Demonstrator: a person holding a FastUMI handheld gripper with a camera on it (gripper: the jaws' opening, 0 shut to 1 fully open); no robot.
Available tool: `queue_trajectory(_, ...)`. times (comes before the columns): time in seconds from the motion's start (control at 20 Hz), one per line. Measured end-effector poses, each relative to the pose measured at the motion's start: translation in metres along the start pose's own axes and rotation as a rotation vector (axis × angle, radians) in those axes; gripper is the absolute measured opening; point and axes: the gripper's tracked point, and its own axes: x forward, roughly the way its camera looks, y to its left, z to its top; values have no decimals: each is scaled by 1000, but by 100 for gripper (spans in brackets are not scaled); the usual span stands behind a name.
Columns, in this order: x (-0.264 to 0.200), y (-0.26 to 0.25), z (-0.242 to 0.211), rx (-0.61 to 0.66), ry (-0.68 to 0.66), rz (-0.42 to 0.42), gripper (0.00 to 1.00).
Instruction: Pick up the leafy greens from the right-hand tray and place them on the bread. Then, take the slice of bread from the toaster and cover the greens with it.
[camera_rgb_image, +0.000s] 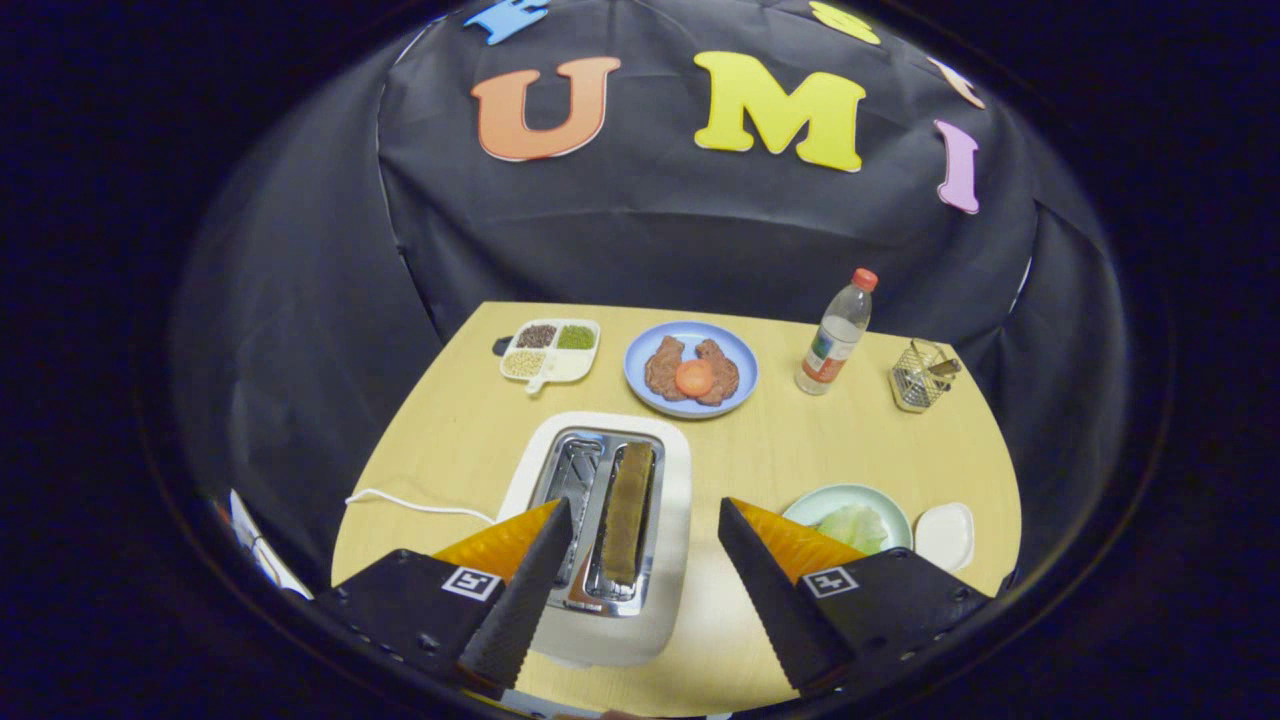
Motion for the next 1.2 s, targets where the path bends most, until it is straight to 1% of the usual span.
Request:
queue_trajectory(0.1, 13, 8, -1, 0, 20, -12, 92)
queue_trajectory(0.15, 17, 12, -2, -1, 32, -3, 91)
queue_trajectory(0.2, 17, 10, -1, -4, 37, -21, 86)
queue_trajectory(0.3, 22, 10, -5, 3, 55, -37, 69)
queue_trajectory(0.4, 25, 15, -10, 4, 90, -24, 53)
queue_trajectory(0.45, 26, 17, -10, -4, 95, -12, 50)
queue_trajectory(0.5, 20, 15, -7, -11, 94, -16, 41)
queue_trajectory(0.6, 19, 15, -7, -25, 82, 1, 22)
queue_trajectory(0.65, 12, 12, -6, -34, 82, -12, 23)
queue_trajectory(0.7, 5, 11, -4, -22, 83, 0, 15)
queue_trajectory(0.8, 1, 11, 0, -12, 62, 23, 15)
queue_trajectory(1.0, -24, 7, 16, -2, 7, 57, 15)
queue_trajectory(1.2, -51, -9, 34, 47, -38, 92, 15)
